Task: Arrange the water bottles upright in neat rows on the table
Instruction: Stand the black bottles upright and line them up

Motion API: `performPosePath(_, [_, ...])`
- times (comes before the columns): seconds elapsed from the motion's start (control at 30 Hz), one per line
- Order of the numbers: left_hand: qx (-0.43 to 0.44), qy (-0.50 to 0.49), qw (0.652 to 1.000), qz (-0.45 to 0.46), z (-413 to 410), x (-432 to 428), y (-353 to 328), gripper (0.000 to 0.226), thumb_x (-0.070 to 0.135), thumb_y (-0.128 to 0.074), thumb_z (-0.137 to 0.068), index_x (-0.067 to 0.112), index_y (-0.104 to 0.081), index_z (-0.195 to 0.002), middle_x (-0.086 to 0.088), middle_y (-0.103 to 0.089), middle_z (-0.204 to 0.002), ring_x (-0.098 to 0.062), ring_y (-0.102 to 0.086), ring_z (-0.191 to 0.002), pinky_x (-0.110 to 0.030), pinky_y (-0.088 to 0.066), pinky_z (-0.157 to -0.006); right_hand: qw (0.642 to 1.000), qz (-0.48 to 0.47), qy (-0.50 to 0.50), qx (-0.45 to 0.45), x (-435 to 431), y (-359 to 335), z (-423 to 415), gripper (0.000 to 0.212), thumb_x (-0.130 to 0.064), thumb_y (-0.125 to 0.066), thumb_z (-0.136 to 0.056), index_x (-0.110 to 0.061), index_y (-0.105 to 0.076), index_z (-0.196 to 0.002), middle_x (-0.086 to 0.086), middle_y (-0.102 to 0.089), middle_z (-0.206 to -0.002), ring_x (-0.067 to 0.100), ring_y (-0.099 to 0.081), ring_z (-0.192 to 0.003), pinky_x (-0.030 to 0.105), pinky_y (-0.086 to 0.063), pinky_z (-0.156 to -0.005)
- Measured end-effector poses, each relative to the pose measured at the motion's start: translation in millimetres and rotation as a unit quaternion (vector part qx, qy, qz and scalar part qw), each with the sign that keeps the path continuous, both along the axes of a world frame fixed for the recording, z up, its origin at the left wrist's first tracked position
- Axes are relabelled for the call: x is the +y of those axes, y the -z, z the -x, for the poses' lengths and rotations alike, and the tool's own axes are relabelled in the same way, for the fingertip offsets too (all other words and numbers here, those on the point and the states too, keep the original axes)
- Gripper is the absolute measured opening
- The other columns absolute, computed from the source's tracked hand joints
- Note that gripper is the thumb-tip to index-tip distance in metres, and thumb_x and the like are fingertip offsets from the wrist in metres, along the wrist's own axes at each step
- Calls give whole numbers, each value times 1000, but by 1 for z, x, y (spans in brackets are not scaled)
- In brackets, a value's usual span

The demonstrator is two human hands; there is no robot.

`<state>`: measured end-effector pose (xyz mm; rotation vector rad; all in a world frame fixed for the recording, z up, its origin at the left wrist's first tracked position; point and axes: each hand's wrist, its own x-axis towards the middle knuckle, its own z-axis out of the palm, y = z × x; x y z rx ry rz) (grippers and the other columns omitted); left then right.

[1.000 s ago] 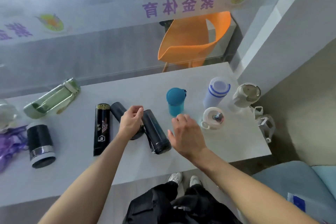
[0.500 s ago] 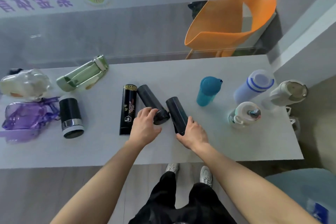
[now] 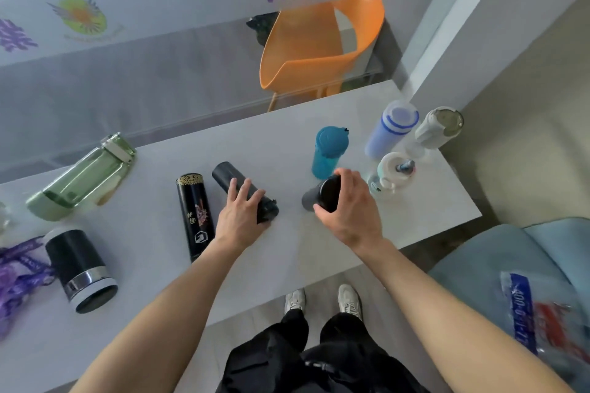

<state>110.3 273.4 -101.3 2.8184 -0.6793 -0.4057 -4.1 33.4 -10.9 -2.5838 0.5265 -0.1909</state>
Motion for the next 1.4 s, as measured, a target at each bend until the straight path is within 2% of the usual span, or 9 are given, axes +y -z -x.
performPosePath(0.17, [84,-69,970,216,-21,-2,-55,70,55,-86,-84,29,-60,-143,6,-63,-139,-19,-60,-123,-38,-48,-106,999,33,-23,16,8,0,-14,85,-41,-84,-82,-18,-45,-154,10,-51,-130,34,-56,-116,48,-61,-86])
performPosePath(0.3, [223,-156,910,312,-31,-4,-79,47,67,-75,-90,40,-63,-127,6,-77,-120,-11,-79,-101,-45,-63,-98,998,20,-45,40,17,-1,-28,95,-41,-81,-87,-26,-30,-166,11,-46,-131,34,-57,-114,47,-60,-88])
performPosePath(0.43, [223,-176,913,291,-35,-12,-83,38,80,-67,-86,52,-62,-111,9,-76,-114,-15,-77,-98,-44,-65,-90,999,14,-29,39,20,1,-29,95,-43,-79,-87,-28,-29,-166,12,-46,-129,36,-60,-108,49,-61,-86])
performPosePath(0.63, [205,-186,930,241,-39,-30,-92,56,80,-61,-91,30,-63,-115,3,-70,-107,-13,-67,-92,-26,-45,-62,998,13,-47,50,14,2,-26,103,-46,-79,-87,-33,-17,-169,10,-44,-130,38,-64,-104,49,-61,-85])
performPosePath(0.87, [264,-198,903,275,-44,-16,-76,76,90,-67,-74,32,-65,-123,7,-75,-116,-17,-73,-107,-50,-63,-95,998,41,-31,44,10,-16,-22,136,-76,-77,-72,-15,-5,-170,13,-46,-147,35,-56,-126,49,-55,-100])
performPosePath(1.07, [284,-228,870,333,-35,-11,-84,90,86,-70,-73,29,-63,-141,11,-73,-130,-10,-69,-120,-47,-61,-103,994,59,-73,-53,16,-47,-15,109,-73,-72,-77,-10,-37,-158,13,-53,-143,33,-52,-128,50,-48,-105])
performPosePath(1.17, [260,-255,869,336,-24,0,-90,90,86,-62,-77,26,-63,-143,9,-71,-134,-8,-67,-119,-47,-61,-102,984,92,-100,-116,19,-54,-11,70,-55,-72,-88,-9,-60,-138,9,-63,-126,30,-58,-116,48,-51,-99])
performPosePath(1.27, [213,-295,876,315,-7,34,-90,69,78,-63,-82,29,-71,-130,12,-75,-121,-10,-72,-110,-45,-63,-98,965,75,-160,-192,36,-60,-11,27,-33,-71,-95,-8,-73,-106,7,-68,-100,28,-62,-96,43,-54,-87])
performPosePath(1.4, [178,-346,880,272,31,105,-83,24,48,-72,-101,31,-73,-119,7,-77,-117,-9,-74,-104,-38,-64,-87,958,8,-242,-151,96,-45,-17,20,-27,-66,-97,-12,-72,-85,4,-67,-87,25,-63,-80,41,-57,-68])
